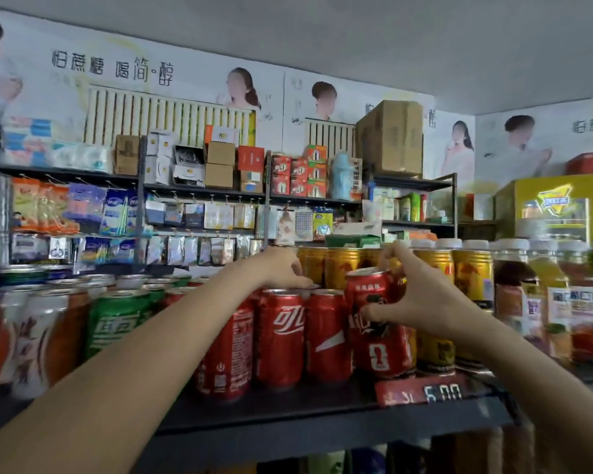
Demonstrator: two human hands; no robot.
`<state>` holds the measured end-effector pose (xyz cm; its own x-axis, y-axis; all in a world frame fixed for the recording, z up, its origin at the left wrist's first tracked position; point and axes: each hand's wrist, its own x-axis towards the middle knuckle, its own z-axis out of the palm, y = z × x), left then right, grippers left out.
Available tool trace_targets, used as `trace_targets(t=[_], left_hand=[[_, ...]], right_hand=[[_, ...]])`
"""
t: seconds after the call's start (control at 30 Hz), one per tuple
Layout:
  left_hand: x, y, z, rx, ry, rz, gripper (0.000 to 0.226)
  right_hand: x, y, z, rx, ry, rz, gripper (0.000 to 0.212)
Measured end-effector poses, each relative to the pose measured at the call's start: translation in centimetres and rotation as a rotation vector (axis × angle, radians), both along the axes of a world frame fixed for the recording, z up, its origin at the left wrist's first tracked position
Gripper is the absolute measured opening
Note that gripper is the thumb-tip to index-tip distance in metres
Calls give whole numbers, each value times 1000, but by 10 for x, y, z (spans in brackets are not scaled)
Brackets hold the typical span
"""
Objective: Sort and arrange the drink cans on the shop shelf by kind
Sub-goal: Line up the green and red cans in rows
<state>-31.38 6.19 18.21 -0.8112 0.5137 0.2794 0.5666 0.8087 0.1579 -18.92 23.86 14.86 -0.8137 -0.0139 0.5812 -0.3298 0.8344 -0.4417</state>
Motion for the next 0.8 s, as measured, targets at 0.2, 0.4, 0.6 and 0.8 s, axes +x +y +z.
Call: trace_targets(t=[0.2,0.4,0.6,0.8], left_hand=[[-26,31,1,-21,-122,137,59],[-35,41,12,-19,-191,160,25],[-30,38,8,96,-9,131,51],[-4,30,45,330,206,155,87]], right_hand=[[-14,9,-8,54,12,66,47],[-20,20,-17,34,-16,107,47],[-19,22,-17,19,-17,120,50],[-15,17,-14,30,-7,86,51]])
